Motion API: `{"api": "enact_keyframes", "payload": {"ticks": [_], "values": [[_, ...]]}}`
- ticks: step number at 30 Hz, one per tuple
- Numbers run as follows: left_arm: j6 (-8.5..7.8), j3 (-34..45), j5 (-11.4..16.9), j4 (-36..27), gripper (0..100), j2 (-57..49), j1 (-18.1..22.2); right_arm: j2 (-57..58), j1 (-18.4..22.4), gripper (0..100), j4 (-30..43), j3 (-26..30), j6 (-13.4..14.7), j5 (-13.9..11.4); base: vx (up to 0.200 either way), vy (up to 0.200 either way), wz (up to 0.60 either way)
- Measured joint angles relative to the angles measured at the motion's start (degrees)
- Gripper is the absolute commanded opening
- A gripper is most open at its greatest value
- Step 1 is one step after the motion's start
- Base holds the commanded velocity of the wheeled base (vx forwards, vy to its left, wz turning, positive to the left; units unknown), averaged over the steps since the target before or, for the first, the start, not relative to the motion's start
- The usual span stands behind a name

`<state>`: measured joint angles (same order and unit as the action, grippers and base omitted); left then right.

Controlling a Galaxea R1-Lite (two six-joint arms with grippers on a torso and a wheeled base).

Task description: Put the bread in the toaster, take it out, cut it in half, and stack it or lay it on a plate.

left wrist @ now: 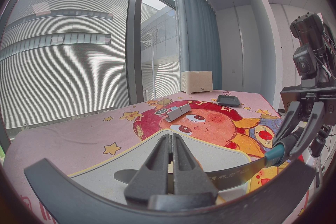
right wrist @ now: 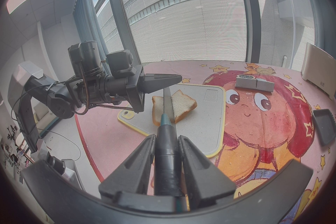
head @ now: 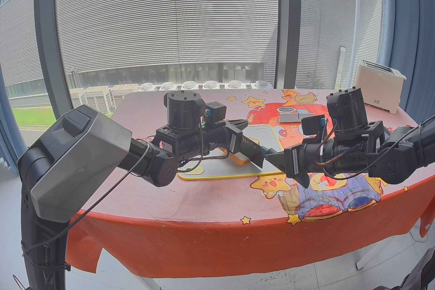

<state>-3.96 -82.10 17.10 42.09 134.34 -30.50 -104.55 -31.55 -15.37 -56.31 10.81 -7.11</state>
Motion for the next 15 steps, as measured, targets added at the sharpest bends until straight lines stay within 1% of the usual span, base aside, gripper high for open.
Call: {"api": "enact_keyframes", "payload": {"ticks": [4,15], "values": [[0.02,-0.1,-0.5,0.1,0,0.4,0.1,-0.1,0.0,0,0.0,-0.2,0.4,0.3,0.0,0.0,0.0],[0.06,-1.0,-0.5,-0.4,0,0.4,0.1,-0.9,0.0,0,0.0,0.1,-0.2,0.6,0.0,0.0,0.0]]}}
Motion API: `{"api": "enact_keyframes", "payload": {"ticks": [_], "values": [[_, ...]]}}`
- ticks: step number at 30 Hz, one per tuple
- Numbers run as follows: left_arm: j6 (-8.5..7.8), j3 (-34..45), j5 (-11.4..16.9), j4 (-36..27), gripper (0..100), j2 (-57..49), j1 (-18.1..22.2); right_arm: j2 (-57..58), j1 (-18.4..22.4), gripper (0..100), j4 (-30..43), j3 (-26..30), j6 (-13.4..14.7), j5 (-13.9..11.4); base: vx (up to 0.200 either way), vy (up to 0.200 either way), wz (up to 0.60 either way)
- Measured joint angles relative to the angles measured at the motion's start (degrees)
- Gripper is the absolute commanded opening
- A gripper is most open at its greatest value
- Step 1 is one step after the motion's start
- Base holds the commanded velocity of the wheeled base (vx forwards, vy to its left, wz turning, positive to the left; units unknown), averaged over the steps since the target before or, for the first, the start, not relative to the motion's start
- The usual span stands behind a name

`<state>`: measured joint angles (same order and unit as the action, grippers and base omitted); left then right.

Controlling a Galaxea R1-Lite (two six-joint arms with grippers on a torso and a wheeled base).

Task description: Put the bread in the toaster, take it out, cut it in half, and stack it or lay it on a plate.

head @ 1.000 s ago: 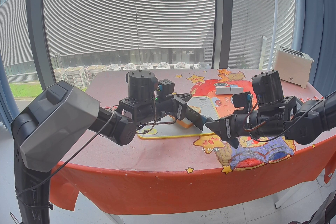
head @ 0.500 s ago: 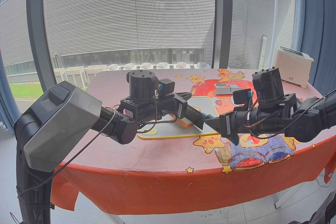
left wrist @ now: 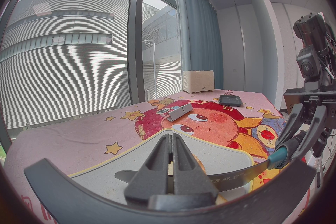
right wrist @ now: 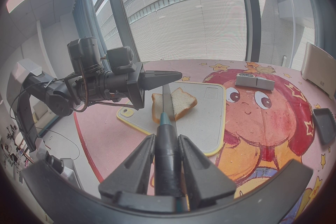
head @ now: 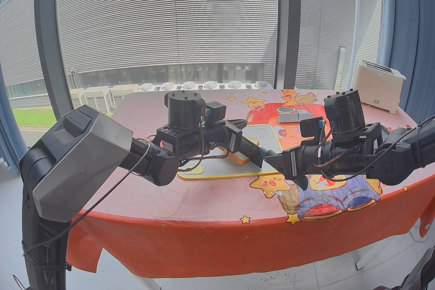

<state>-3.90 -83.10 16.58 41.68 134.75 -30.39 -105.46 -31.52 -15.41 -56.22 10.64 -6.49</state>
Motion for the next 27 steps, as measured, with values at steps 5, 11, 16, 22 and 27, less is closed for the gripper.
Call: {"api": "enact_keyframes", "payload": {"ticks": [5,11,16,22,27], "values": [[0.02,-0.3,0.0,-0.1,0,0.2,0.0,0.1,0.2,0,-0.1,-0.4,0.3,0.0,0.0,0.0,0.0],[0.02,-0.5,0.0,0.5,0,0.9,0.0,-0.1,0.2,0,-0.2,-0.4,0.0,0.2,0.0,0.0,0.0],[0.05,-0.5,0.0,0.5,0,1.2,0.1,-0.2,0.2,0,-0.2,-0.6,0.0,0.3,0.0,0.0,0.0],[0.05,-0.3,0.0,0.5,0,1.1,0.2,-0.2,0.0,0,-0.2,-0.5,-0.2,0.4,0.0,0.0,0.0],[0.05,-0.3,0.0,0.5,0,1.1,0.2,-0.1,-0.2,0,-0.1,-0.5,-0.2,0.4,0.0,0.0,0.0]]}}
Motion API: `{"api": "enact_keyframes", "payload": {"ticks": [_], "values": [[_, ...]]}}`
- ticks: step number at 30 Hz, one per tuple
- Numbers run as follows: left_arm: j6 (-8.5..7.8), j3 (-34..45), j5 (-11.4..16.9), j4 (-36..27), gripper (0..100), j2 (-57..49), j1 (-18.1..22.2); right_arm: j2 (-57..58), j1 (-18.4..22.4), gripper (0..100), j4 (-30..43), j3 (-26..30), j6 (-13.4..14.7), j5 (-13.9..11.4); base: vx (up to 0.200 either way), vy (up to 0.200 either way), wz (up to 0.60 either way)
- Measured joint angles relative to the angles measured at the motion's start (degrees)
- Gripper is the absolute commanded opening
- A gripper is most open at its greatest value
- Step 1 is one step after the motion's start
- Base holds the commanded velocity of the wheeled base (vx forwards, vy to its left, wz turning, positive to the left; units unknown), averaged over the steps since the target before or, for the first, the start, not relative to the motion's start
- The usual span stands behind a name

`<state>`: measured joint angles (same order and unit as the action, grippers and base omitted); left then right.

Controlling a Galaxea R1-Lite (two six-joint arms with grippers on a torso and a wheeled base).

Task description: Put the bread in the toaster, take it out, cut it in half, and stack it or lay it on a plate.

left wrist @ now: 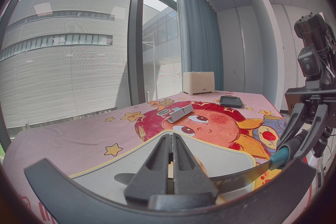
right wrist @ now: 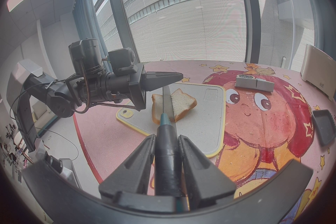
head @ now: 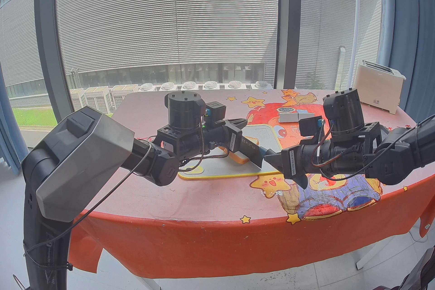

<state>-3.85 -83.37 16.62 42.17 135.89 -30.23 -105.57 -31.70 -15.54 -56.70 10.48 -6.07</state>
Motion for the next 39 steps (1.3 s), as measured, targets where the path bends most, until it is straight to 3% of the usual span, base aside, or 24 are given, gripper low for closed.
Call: {"api": "enact_keyframes", "payload": {"ticks": [5,6,22,27,34,39], "values": [[-0.06,-0.1,0.0,0.0,0,0.0,0.0,0.0,0.0,0,-0.1,0.1,0.0,0.0,0.0,0.0,0.0],[-0.06,-0.1,0.0,0.0,0,0.0,0.0,0.0,0.0,100,-0.1,0.1,0.0,0.0,0.0,0.0,0.0],[-0.13,-0.3,0.0,-0.4,0,0.7,0.0,0.9,0.1,100,-0.2,0.3,0.0,0.0,0.0,0.0,0.0],[-0.09,-0.2,0.0,-0.3,0,0.4,0.2,2.2,-0.9,100,0.7,2.3,-2.8,0.2,0.0,0.0,0.0],[-0.02,4.0,0.0,-0.5,0,-4.5,1.4,2.5,-3.9,100,0.5,3.8,-4.0,5.4,0.0,0.0,0.0],[0.02,8.9,-0.1,-0.3,0,-8.5,2.8,1.1,-6.0,100,0.0,4.1,-4.1,6.6,0.0,0.0,0.0]]}}
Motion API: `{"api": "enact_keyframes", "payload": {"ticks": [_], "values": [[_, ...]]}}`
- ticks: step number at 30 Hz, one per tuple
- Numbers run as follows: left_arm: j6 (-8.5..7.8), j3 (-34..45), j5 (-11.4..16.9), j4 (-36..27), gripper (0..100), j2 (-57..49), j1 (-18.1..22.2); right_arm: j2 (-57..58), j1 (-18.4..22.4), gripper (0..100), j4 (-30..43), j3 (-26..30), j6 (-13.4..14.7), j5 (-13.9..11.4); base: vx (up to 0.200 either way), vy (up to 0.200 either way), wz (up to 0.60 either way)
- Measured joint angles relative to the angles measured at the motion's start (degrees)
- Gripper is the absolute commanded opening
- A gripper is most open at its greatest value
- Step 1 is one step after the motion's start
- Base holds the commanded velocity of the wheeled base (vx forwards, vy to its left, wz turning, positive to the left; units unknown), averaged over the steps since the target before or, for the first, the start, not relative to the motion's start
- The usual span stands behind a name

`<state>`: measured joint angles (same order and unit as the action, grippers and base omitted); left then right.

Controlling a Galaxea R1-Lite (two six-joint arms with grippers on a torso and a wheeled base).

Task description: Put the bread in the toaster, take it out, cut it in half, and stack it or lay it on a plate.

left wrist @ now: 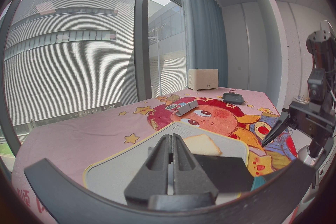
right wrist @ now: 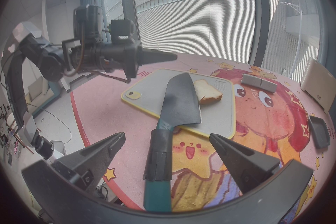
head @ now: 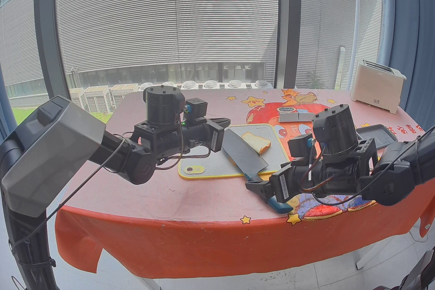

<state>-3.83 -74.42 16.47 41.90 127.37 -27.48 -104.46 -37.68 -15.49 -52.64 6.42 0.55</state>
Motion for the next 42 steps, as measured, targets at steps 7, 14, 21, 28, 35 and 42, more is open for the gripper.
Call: {"api": "enact_keyframes", "payload": {"ticks": [7,14,21,28,35,42], "values": [[-0.09,5.1,0.0,0.9,0,-4.1,2.5,-2.8,-1.9,100,-0.1,0.4,0.0,1.7,0.0,0.0,0.0],[-0.2,6.2,0.0,1.2,0,-5.6,2.8,-3.9,-2.3,0,-0.1,0.7,0.1,1.8,0.0,0.0,0.0],[-0.16,6.2,0.0,1.2,0,-6.0,2.8,-3.5,-2.6,0,-0.2,0.8,0.4,1.7,0.0,0.0,0.0],[0.09,6.3,0.0,1.1,0,-7.2,3.1,-2.1,-2.6,0,-1.0,0.4,0.4,0.9,0.0,0.0,0.0],[0.3,8.5,-0.2,1.0,0,-10.4,3.5,-0.6,-2.4,0,-7.8,0.7,0.7,0.8,0.0,0.0,0.0],[6.4,14.3,-2.1,1.0,0,-13.9,3.4,0.3,-1.6,0,-10.1,1.0,1.5,0.8,0.0,0.0,0.0]]}}
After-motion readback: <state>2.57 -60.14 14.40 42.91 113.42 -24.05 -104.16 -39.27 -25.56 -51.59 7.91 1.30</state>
